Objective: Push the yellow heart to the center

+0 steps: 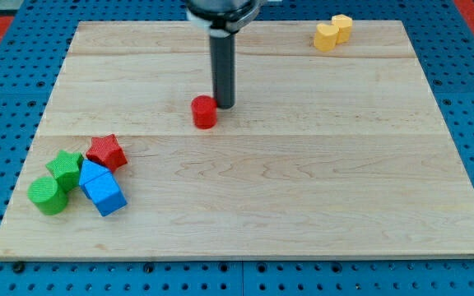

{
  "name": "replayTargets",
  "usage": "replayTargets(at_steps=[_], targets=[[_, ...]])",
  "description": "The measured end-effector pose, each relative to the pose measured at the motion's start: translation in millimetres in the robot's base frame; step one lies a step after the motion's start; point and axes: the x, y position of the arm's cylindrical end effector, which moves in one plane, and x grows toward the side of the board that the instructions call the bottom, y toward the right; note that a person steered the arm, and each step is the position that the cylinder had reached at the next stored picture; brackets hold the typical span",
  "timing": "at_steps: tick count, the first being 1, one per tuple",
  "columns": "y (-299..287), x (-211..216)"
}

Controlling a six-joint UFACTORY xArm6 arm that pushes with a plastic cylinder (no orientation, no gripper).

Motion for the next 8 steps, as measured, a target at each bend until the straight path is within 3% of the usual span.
replayTargets(at_steps=[1,3,6,7,8], targets=[[-65,33],[-93,81],[300,-73],[355,-145],[355,-207]])
